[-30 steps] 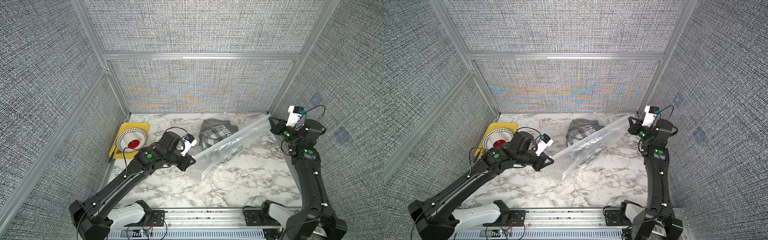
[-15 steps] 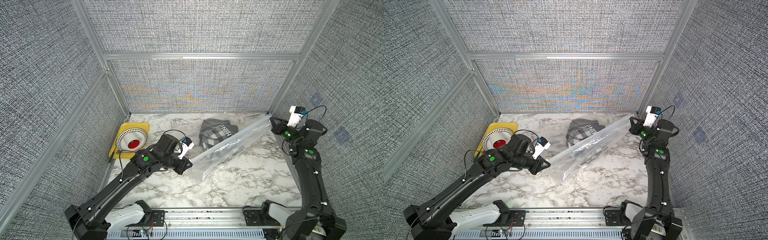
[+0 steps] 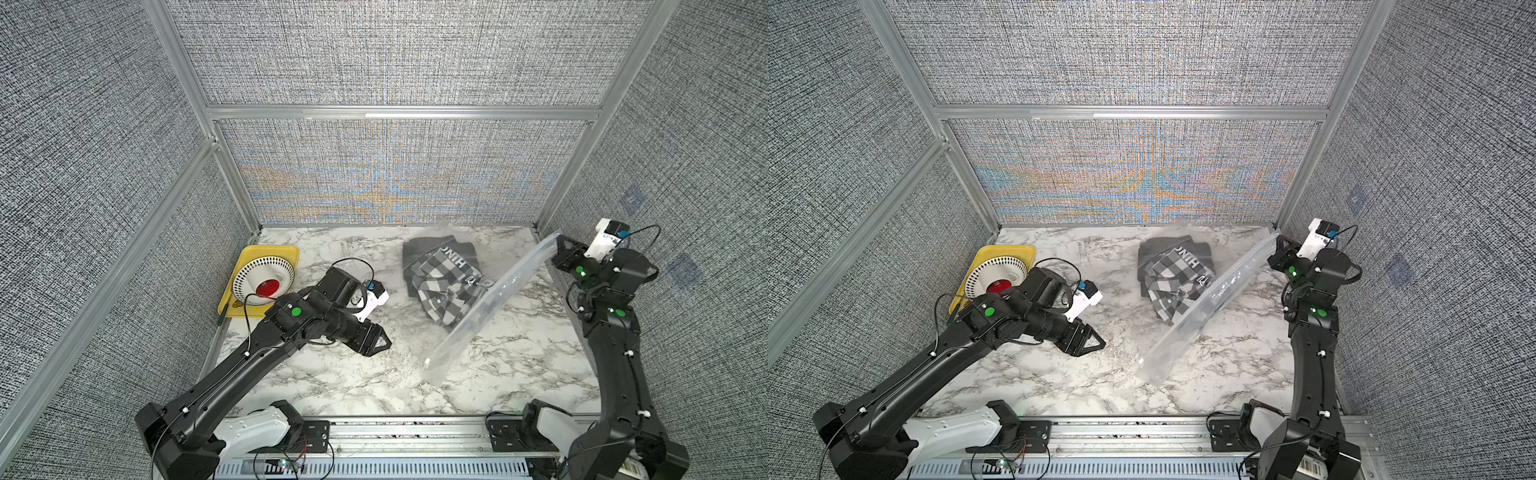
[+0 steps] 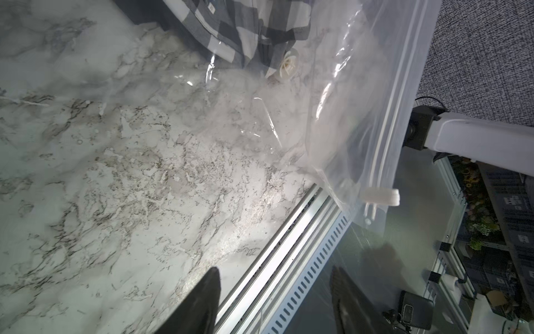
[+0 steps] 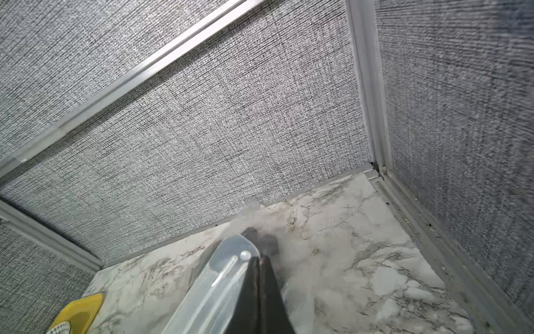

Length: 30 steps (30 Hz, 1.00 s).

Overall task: Place the folded shirt into the vacuum bag
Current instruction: Close the vacuum bag at the center of the board, then adjust the vacuum bag at the center of the board.

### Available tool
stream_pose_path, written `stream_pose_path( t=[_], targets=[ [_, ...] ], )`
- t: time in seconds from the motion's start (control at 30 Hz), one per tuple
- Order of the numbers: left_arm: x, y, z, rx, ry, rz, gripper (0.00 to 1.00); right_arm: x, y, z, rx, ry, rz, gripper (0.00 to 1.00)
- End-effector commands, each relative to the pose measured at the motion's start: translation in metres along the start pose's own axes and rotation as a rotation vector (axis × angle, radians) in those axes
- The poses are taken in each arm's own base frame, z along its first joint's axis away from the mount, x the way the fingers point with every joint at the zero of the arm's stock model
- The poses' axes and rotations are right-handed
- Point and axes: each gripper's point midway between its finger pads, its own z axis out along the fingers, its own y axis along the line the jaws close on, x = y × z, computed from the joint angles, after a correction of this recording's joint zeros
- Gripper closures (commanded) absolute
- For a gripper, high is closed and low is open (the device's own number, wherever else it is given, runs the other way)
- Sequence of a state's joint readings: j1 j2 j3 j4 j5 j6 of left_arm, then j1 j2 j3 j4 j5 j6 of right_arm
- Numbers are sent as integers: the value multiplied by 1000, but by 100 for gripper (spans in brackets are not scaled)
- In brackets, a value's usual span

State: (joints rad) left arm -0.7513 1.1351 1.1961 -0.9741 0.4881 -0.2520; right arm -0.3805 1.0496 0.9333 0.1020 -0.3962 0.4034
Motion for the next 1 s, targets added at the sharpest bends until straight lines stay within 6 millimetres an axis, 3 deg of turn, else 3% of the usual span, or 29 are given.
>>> stream_pose_path(
  t=[0.0,0.13,0.3,0.4,0.53,0.77,0.97],
  targets=[
    [-17,-9,-3,37,-53,13,34,-12,-11,-9,90,-60,-46,100],
    [-43,9,8,-43,-128,-31,28,-15,-21,-11,145,-94,-54,100],
    [-85,36,42,-123,-184,-93,27,-23,-24,16,124,-65,-27,100],
    [-116,62,73,-206,-200,-121,27,-28,-29,32,124,-65,-13,100],
    [-149,59,131,-152,-137,-135,30,-30,-31,46,110,-41,-11,100],
    [-173,66,206,-217,-83,-119,30,-12,-40,54,117,7,-39,100],
    [-191,108,242,-380,-67,-128,30,17,-53,60,127,69,-53,100]
  ],
)
